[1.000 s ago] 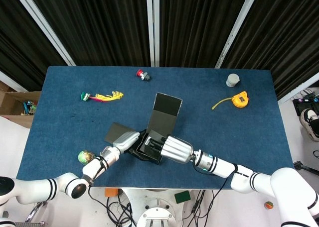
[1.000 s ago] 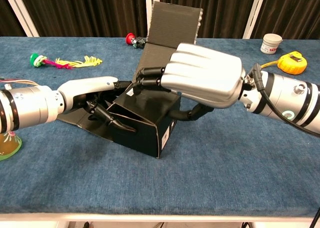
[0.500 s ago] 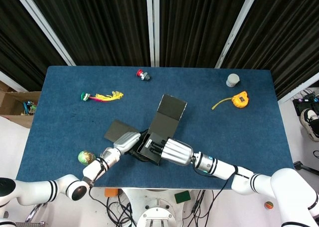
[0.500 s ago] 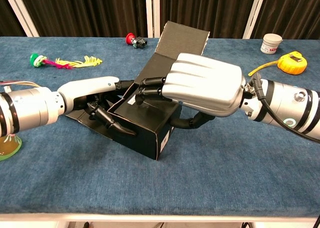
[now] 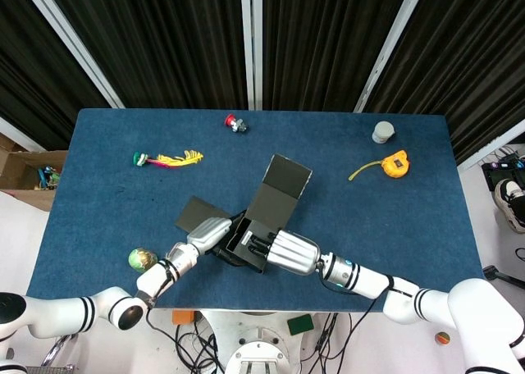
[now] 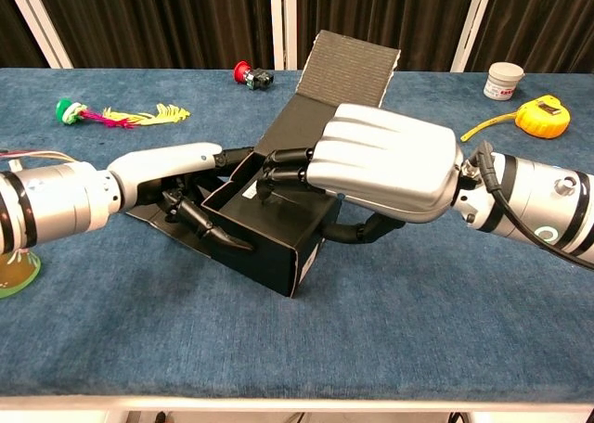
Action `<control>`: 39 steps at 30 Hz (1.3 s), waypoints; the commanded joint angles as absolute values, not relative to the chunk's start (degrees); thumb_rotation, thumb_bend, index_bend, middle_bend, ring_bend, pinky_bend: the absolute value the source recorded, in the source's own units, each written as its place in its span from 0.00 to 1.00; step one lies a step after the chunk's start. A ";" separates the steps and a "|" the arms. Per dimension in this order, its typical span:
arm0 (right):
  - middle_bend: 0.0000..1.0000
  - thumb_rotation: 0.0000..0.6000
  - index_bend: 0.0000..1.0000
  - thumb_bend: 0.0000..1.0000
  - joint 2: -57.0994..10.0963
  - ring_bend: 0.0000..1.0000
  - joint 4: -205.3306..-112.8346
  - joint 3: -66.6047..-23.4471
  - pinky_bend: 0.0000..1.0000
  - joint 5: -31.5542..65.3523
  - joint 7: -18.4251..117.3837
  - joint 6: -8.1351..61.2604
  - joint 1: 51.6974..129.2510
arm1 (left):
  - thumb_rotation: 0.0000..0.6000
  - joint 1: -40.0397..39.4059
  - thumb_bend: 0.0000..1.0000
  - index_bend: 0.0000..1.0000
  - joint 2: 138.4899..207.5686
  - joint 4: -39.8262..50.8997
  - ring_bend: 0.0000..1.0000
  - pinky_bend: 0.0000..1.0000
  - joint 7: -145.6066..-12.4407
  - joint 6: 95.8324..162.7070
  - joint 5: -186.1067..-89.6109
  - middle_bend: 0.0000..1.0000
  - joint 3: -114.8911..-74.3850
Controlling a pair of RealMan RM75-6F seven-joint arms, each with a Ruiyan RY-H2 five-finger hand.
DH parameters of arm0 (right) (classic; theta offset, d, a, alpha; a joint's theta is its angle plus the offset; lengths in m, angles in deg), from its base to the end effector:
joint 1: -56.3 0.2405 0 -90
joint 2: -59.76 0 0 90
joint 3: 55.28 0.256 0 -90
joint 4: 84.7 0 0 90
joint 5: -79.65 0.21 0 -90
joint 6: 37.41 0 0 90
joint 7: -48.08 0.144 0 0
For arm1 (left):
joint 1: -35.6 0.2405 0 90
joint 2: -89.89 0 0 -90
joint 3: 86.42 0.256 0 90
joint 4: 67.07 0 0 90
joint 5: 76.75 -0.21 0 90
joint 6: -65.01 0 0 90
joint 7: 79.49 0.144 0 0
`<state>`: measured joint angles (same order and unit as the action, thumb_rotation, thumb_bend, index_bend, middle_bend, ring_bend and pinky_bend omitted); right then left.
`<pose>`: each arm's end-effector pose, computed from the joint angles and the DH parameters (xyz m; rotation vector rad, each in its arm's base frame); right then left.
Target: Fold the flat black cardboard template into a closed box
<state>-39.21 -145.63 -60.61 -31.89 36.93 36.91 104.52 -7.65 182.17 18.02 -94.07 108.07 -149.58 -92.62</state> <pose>-0.1135 -0.2860 -0.0615 2.3316 0.0898 1.2649 -0.1313 0.2979 -0.0713 -1.9816 -1.6226 -1.0711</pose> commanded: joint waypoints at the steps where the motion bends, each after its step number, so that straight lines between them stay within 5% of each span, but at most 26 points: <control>1: 0.35 1.00 0.34 0.33 -39.26 0.70 -145.68 -60.52 1.00 -31.85 37.00 36.77 104.54 | 0.76 -7.78 0.00 0.03 182.08 18.23 0.48 0.88 -94.07 107.92 -149.83 0.13 -92.63; 39: 0.36 1.00 0.35 0.33 -36.70 0.70 -149.65 -60.83 1.00 -31.61 33.94 31.98 104.98 | 0.55 -7.12 0.00 0.01 181.96 18.54 0.48 0.88 -94.36 108.87 -151.06 0.11 -92.05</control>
